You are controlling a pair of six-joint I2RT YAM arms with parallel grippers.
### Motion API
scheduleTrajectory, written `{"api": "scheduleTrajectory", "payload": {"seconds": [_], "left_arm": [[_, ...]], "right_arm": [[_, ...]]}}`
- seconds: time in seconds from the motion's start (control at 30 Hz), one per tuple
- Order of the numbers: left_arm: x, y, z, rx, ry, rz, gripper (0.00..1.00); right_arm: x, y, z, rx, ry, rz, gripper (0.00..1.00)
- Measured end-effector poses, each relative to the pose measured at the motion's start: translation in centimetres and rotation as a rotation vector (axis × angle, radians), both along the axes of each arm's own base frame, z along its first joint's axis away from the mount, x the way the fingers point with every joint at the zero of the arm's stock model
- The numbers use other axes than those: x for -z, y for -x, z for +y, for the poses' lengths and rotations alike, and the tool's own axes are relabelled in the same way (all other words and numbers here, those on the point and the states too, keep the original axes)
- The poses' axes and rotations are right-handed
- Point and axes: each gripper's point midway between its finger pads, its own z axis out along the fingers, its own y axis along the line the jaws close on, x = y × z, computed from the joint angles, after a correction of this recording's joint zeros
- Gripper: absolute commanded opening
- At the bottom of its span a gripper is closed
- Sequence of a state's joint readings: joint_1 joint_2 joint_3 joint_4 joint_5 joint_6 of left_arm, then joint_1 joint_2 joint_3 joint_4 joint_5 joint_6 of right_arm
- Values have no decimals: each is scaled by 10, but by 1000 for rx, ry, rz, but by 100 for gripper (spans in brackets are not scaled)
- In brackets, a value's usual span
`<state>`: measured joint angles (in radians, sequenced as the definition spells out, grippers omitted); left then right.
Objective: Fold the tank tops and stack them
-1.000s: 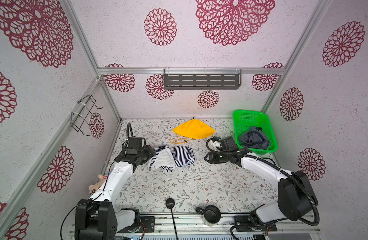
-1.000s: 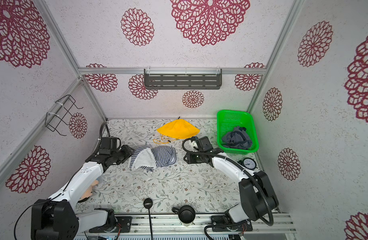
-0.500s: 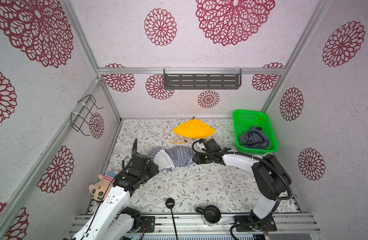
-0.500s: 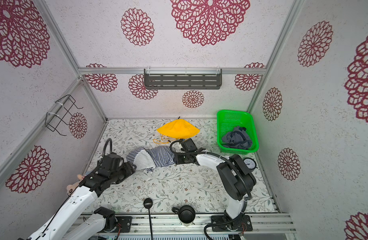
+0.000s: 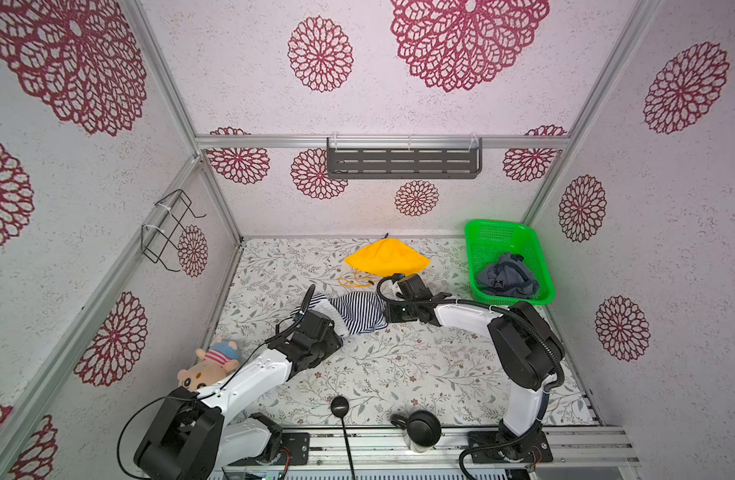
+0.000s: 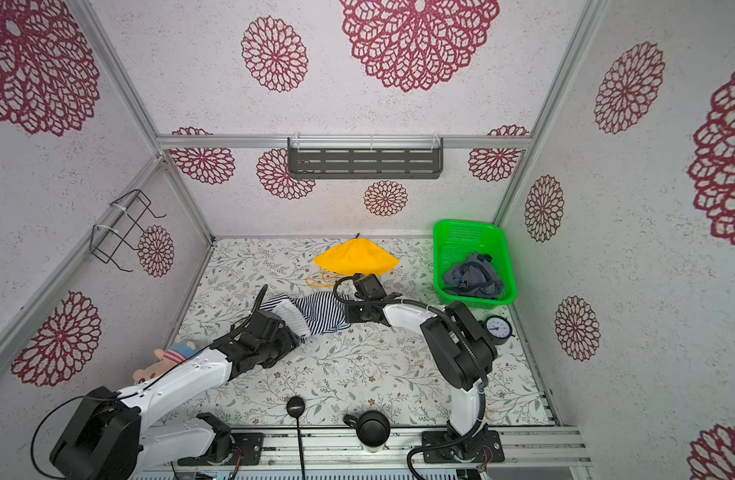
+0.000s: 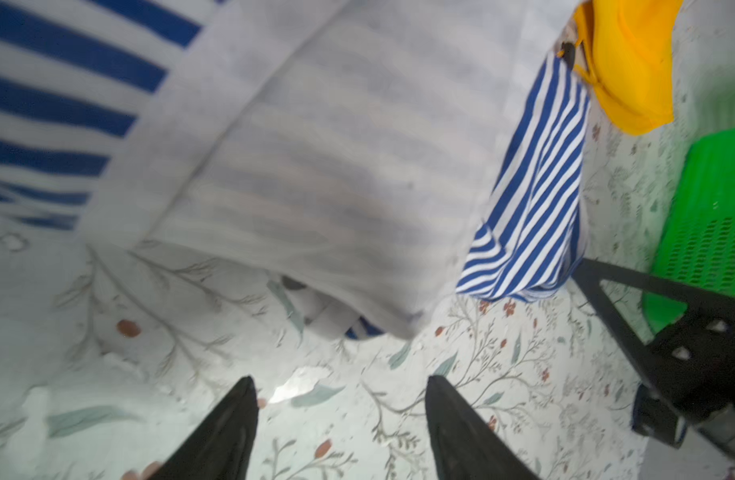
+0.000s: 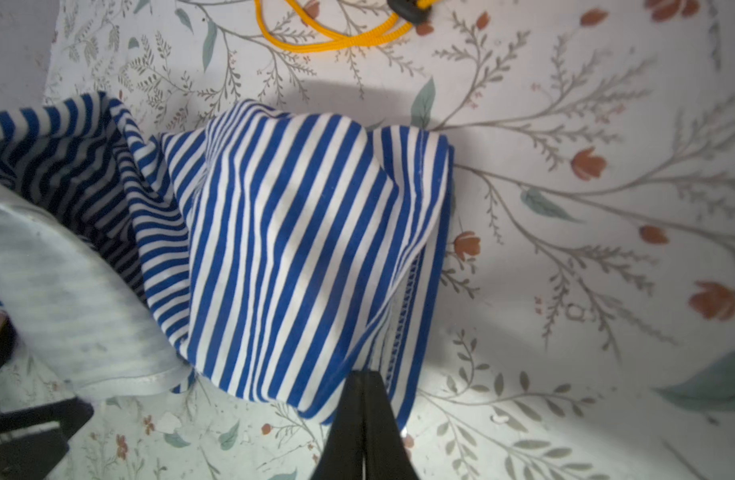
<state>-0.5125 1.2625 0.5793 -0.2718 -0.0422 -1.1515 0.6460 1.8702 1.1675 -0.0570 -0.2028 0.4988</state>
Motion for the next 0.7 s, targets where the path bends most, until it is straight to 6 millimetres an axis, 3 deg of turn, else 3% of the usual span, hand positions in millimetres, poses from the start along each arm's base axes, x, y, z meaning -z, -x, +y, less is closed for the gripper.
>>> {"api": "scheduleTrajectory", "payload": {"seconds": [0.17, 0.23, 0.33, 0.4, 0.57, 0.7], "left_arm": [[21, -10, -11, 10, 14, 21, 16], [24, -11, -12, 16, 11, 28, 6], [16, -17, -14, 28, 11, 8, 1], [6, -23, -15, 30, 17, -17, 0], [-24, -28, -2, 20, 13, -78, 0], [-49, -30, 26, -30, 0, -132, 0]], "right_arm": [[-7, -4, -5, 9, 6, -13, 0], [-10, -5, -10, 16, 10, -13, 0], [-17, -4, -15, 18, 15, -17, 43], [-18, -4, -15, 12, 18, -23, 53], [-11, -5, -13, 9, 26, -10, 51], [-1, -18, -3, 13, 22, 3, 30]]}}
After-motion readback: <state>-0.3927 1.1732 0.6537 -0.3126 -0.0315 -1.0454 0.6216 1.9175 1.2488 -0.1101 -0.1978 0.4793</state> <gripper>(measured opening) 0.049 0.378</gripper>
